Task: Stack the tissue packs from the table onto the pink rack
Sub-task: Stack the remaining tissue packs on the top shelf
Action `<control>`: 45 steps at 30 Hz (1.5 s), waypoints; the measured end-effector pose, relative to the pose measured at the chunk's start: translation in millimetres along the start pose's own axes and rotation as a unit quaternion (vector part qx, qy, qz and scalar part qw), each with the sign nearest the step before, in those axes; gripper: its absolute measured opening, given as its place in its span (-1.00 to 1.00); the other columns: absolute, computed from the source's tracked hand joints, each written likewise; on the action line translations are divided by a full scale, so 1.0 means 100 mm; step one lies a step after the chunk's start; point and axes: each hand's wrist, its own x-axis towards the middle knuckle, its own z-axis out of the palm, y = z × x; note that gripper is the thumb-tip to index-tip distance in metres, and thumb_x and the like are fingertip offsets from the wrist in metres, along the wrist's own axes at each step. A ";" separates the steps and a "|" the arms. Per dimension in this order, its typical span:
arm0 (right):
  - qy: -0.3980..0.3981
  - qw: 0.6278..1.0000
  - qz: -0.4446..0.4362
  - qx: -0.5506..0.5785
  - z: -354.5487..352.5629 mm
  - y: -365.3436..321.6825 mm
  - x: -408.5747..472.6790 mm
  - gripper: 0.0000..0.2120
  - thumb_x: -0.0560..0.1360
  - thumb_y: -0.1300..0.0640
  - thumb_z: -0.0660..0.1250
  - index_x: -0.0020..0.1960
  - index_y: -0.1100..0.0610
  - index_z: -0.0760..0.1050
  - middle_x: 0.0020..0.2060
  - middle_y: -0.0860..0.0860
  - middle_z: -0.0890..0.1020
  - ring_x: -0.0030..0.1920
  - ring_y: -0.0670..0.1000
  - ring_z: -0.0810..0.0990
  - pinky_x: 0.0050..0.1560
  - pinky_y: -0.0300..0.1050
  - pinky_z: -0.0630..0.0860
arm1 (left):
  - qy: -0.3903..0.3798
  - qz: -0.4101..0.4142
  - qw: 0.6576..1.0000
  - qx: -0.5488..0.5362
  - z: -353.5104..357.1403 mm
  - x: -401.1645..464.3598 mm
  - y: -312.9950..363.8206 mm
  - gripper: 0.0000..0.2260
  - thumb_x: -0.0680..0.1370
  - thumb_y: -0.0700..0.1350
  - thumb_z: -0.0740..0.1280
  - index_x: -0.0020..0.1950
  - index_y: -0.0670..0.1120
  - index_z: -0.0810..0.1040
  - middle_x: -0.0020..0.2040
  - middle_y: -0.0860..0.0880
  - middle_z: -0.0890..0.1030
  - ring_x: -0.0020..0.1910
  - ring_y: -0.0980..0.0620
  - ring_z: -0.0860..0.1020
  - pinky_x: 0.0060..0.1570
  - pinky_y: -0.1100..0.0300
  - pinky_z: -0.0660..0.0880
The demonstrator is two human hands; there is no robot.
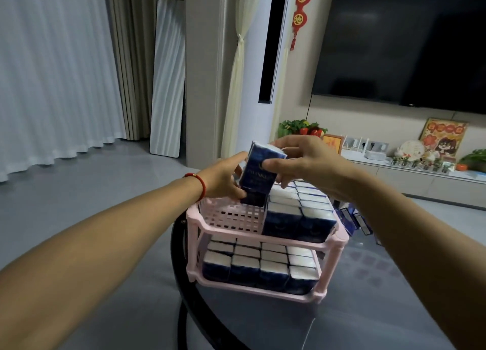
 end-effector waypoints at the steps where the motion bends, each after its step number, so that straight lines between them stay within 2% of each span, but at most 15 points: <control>1: -0.007 1.000 0.013 -0.021 0.00 0.04 0.09 -0.74 0.50 0.19 0.51 0.13 0.24 0.57 -0.11 0.23 0.72 -0.21 0.10 0.66 -0.21 -0.13 0.62 | -0.006 -0.008 1.000 -0.008 0.01 0.00 0.00 -0.55 0.51 -0.15 0.50 0.36 0.00 0.45 0.26 -0.15 0.56 0.15 -0.17 0.62 -0.01 0.18 0.62; 3: -0.013 0.997 0.032 -0.068 -0.01 0.10 0.20 -0.73 0.49 0.16 0.52 0.13 0.22 0.58 -0.13 0.17 0.74 -0.22 0.07 0.64 -0.23 -0.15 0.59 | 0.042 0.011 0.998 0.034 0.00 -0.06 0.03 -0.69 0.57 -0.05 0.42 0.28 -0.11 0.54 0.34 -0.29 0.47 0.21 -0.35 0.58 0.17 -0.24 0.60; 5: -0.008 0.995 0.044 -0.089 0.00 0.13 0.28 -0.72 0.47 0.16 0.54 0.14 0.19 0.60 -0.13 0.13 0.74 -0.19 0.07 0.65 -0.21 -0.13 0.56 | 0.029 0.042 0.998 0.031 0.01 -0.07 0.00 -0.72 0.59 -0.11 0.39 0.30 -0.08 0.53 0.29 -0.30 0.45 0.17 -0.40 0.58 0.13 -0.33 0.59; 8: -0.004 0.986 0.060 -0.153 0.07 0.19 0.37 -0.72 0.44 0.11 0.58 0.10 0.13 0.63 -0.12 0.03 0.74 -0.12 0.04 0.69 -0.13 -0.13 0.55 | 0.020 0.036 0.999 -0.011 0.02 -0.10 0.04 -0.52 0.51 -0.38 0.44 0.36 -0.07 0.44 0.11 -0.11 0.52 0.00 -0.17 0.62 -0.08 -0.01 0.69; 10: -0.005 0.977 0.061 -0.206 0.12 0.25 0.38 -0.75 0.42 0.09 0.59 0.06 0.08 0.64 -0.11 -0.06 0.68 -0.19 -0.06 0.60 -0.20 -0.18 0.43 | 0.011 0.021 0.999 -0.043 0.00 -0.12 0.06 -0.43 0.47 -0.46 0.44 0.37 -0.07 0.39 0.14 -0.14 0.54 -0.05 -0.13 0.65 -0.24 0.15 0.67; 14: 0.007 0.971 0.073 -0.227 0.18 0.38 0.36 -0.74 0.39 0.08 0.60 0.02 0.00 0.61 -0.20 -0.12 0.59 -0.23 -0.11 0.54 -0.23 -0.15 0.39 | -0.070 -0.004 0.997 0.019 -0.11 -0.18 0.08 -0.23 0.40 -0.37 0.54 0.44 0.07 0.24 0.20 -0.12 0.56 0.03 -0.12 0.68 0.07 -0.03 0.67; 19: 0.020 0.968 0.057 -0.243 0.21 0.46 0.41 -0.65 0.36 0.01 0.61 0.09 -0.03 0.59 0.05 -0.06 0.64 -0.04 -0.01 0.61 -0.10 -0.13 0.47 | -0.136 -0.029 0.986 0.093 -0.17 -0.20 0.09 0.19 0.27 0.13 0.63 0.64 0.17 -0.14 0.51 0.02 0.41 0.38 -0.06 0.50 0.40 -0.03 0.46; 21: 0.014 0.964 0.062 -0.258 0.21 0.48 0.43 -0.59 0.36 -0.03 0.61 0.14 -0.04 0.57 0.12 -0.05 0.61 0.01 0.00 0.60 -0.05 -0.10 0.48 | -0.120 -0.031 0.987 0.098 -0.13 -0.21 0.08 0.13 0.27 0.17 0.63 0.64 0.12 -0.03 0.45 0.09 0.46 0.36 -0.02 0.52 0.37 0.00 0.47; 24: 0.000 0.970 0.047 -0.240 0.18 0.49 0.38 -0.44 0.35 -0.14 0.61 0.27 -0.05 0.52 0.22 -0.05 0.56 0.11 0.01 0.58 0.14 0.00 0.55 | -0.085 -0.007 0.993 0.081 -0.05 -0.22 0.06 -0.13 0.29 0.06 0.64 0.49 0.11 0.27 0.26 0.07 0.61 0.23 -0.01 0.59 0.26 -0.06 0.55; 29: -0.013 0.962 -0.046 -0.267 0.09 0.43 0.28 -0.56 0.48 -0.10 0.50 0.34 -0.13 0.54 0.36 -0.14 0.54 0.35 -0.06 0.49 0.38 0.02 0.41 | -0.084 0.007 0.994 0.071 0.01 -0.19 0.03 -0.09 0.30 -0.06 0.64 0.53 0.08 0.22 0.23 0.04 0.62 0.20 0.00 0.61 0.23 -0.05 0.58; 32: -0.047 0.944 -0.054 -0.321 0.09 0.43 0.30 -0.68 0.56 -0.07 0.42 0.31 -0.18 0.60 0.44 -0.12 0.51 0.42 -0.06 0.46 0.46 -0.02 0.34 | -0.089 -0.007 0.992 0.092 0.00 -0.17 0.00 0.07 0.23 0.06 0.65 0.60 0.13 0.09 0.35 -0.02 0.58 0.25 -0.04 0.59 0.25 -0.04 0.58; 34: -0.048 0.931 -0.055 -0.357 0.10 0.45 0.34 -0.72 0.59 -0.04 0.39 0.29 -0.18 0.62 0.45 -0.09 0.50 0.43 -0.03 0.46 0.44 -0.10 0.33 | -0.092 -0.016 0.990 0.108 -0.01 -0.17 -0.01 0.17 0.19 0.18 0.63 0.63 0.18 -0.01 0.46 -0.02 0.50 0.34 -0.07 0.54 0.32 -0.04 0.53; 36: -0.048 0.931 -0.045 -0.359 0.11 0.44 0.37 -0.73 0.59 -0.03 0.38 0.27 -0.20 0.63 0.48 -0.08 0.47 0.46 0.00 0.44 0.47 -0.05 0.32 | -0.088 -0.017 0.989 0.114 0.00 -0.16 -0.03 0.18 0.17 0.23 0.62 0.63 0.23 -0.01 0.48 -0.01 0.49 0.35 -0.07 0.54 0.34 -0.05 0.52; 41: -0.069 0.950 -0.013 -0.305 0.08 0.42 0.41 -0.68 0.51 -0.09 0.46 0.25 -0.20 0.61 0.41 -0.16 0.52 0.40 -0.04 0.46 0.41 -0.04 0.34 | -0.065 -0.005 0.992 0.109 0.05 -0.17 -0.02 0.05 0.21 0.13 0.63 0.57 0.19 0.10 0.26 0.02 0.62 0.15 -0.03 0.63 0.19 -0.05 0.60; 45: -0.064 0.950 -0.005 -0.306 0.09 0.49 0.46 -0.68 0.48 -0.12 0.46 0.23 -0.22 0.60 0.33 -0.18 0.57 0.35 -0.05 0.51 0.43 0.09 0.40 | -0.054 0.005 0.991 0.126 0.07 -0.19 -0.01 0.11 0.28 0.06 0.64 0.62 0.21 -0.04 0.34 -0.07 0.59 0.19 -0.10 0.61 0.23 -0.07 0.58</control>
